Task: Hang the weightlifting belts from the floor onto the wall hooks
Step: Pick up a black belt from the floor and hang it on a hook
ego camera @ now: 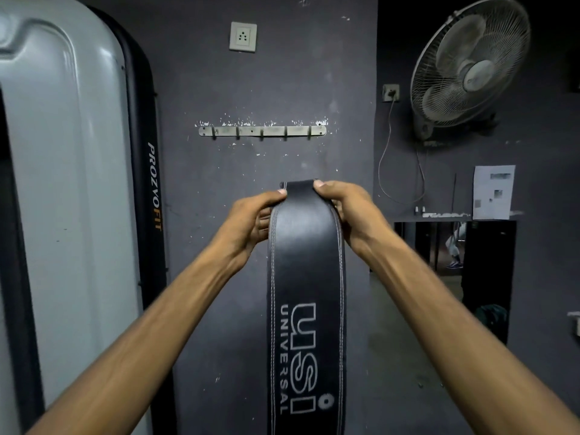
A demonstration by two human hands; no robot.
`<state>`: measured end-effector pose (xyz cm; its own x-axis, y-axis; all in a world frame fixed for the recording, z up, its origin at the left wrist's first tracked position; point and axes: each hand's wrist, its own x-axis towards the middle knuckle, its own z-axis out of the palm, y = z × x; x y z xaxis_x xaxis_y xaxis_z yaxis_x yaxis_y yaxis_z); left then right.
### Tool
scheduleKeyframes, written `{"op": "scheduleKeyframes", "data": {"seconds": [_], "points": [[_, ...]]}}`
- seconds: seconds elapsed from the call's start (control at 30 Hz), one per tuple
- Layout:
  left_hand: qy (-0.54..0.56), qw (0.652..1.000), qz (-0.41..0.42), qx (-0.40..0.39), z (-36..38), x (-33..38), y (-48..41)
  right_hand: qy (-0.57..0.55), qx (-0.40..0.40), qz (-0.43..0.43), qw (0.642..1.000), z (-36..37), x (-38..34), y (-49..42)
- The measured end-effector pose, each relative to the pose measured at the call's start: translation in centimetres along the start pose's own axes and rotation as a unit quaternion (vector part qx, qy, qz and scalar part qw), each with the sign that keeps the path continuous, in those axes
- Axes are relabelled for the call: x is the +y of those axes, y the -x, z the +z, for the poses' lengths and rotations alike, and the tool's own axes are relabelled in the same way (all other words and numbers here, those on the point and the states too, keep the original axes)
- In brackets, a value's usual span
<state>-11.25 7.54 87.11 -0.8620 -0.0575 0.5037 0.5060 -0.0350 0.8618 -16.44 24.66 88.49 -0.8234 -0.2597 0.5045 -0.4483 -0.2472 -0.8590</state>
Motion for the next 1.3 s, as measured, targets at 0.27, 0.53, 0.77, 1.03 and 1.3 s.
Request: {"op": "scheduleKeyframes", "data": {"seconds": [0.27, 0.53, 0.77, 1.03, 1.3], "points": [[0.082, 0.993, -0.081, 0.028, 0.8, -0.6, -4.5, 0.035, -0.036, -0.090, 0.995, -0.7, 2.6, 3.1], [-0.069, 0.995, 0.060, 0.033, 1.9, -2.6, -2.0, 0.053, -0.024, 0.018, 0.998, -1.4, 0.9, -0.4], [-0.150, 0.986, 0.040, -0.065, -1.1, -5.2, -0.8, 0.006, 0.023, -0.017, 1.000, 1.1, 2.3, -3.6], [-0.122, 0.992, 0.018, 0.033, -6.1, -2.8, -6.6, 0.031, 0.047, -0.074, 0.996, 4.2, 7.1, -4.6], [-0.156, 0.983, 0.061, 0.070, -7.6, -3.9, -11.9, 0.090, 0.060, -0.100, 0.989, 5.5, 9.0, -6.5]]}}
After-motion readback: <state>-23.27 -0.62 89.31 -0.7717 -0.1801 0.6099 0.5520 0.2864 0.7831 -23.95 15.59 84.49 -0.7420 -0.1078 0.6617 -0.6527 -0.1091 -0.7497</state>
